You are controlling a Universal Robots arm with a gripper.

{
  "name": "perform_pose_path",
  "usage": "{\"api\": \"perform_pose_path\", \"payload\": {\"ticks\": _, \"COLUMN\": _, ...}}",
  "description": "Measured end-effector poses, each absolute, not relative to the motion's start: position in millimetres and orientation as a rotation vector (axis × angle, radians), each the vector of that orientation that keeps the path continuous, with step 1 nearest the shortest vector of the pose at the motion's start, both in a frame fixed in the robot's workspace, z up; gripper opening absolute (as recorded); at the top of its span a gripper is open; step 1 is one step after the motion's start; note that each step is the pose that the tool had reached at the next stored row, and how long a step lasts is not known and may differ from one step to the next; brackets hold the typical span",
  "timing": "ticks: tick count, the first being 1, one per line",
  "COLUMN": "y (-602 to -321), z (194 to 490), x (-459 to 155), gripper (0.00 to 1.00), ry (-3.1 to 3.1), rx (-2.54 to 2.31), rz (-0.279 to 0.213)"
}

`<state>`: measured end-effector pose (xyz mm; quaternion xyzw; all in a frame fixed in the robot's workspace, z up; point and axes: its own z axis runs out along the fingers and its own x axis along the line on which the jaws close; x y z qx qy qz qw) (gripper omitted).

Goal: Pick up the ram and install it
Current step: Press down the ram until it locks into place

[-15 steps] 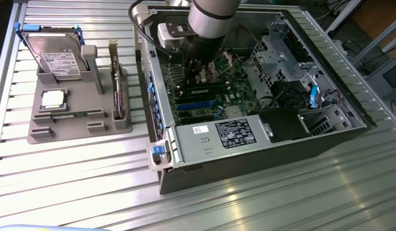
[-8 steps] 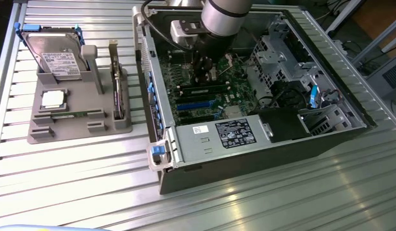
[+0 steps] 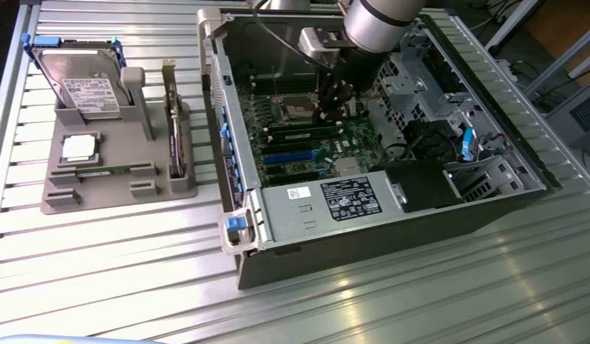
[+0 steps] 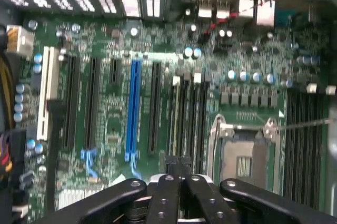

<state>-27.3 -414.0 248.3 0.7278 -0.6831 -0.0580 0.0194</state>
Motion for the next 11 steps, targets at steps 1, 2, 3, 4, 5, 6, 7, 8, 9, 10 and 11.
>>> {"api": "perform_pose_path", "payload": {"ticks": 1, "y": -414, "z": 248, "x": -23, "gripper": 0.1, "ry": -2.119, "rx": 2.257, "rz": -0.182}}
{"api": "perform_pose_path", "payload": {"ticks": 2, "y": -414, "z": 248, "x": -18, "gripper": 0.1, "ry": -2.118, "rx": 2.256, "rz": -0.184}}
{"api": "perform_pose_path", "payload": {"ticks": 3, "y": -414, "z": 248, "x": -13, "gripper": 0.1, "ry": -2.117, "rx": 2.255, "rz": -0.186}}
{"api": "perform_pose_path", "payload": {"ticks": 4, "y": -413, "z": 248, "x": -9, "gripper": 0.1, "ry": -2.117, "rx": 2.255, "rz": -0.187}}
{"api": "perform_pose_path", "payload": {"ticks": 5, "y": -413, "z": 248, "x": -4, "gripper": 0.1, "ry": -2.117, "rx": 2.254, "rz": -0.188}}
{"api": "perform_pose_path", "payload": {"ticks": 6, "y": -413, "z": 248, "x": -1, "gripper": 0.1, "ry": -2.116, "rx": 2.254, "rz": -0.188}}
{"api": "perform_pose_path", "payload": {"ticks": 7, "y": -412, "z": 248, "x": 5, "gripper": 0.1, "ry": -2.116, "rx": 2.254, "rz": -0.189}}
{"api": "perform_pose_path", "payload": {"ticks": 8, "y": -412, "z": 249, "x": 13, "gripper": 0.1, "ry": -2.116, "rx": 2.254, "rz": -0.189}}
{"api": "perform_pose_path", "payload": {"ticks": 9, "y": -412, "z": 250, "x": 18, "gripper": 0.1, "ry": -2.116, "rx": 2.254, "rz": -0.189}}
{"api": "perform_pose_path", "payload": {"ticks": 10, "y": -412, "z": 250, "x": 24, "gripper": 0.1, "ry": -2.115, "rx": 2.253, "rz": -0.191}}
{"api": "perform_pose_path", "payload": {"ticks": 11, "y": -412, "z": 250, "x": 27, "gripper": 0.1, "ry": -2.115, "rx": 2.253, "rz": -0.191}}
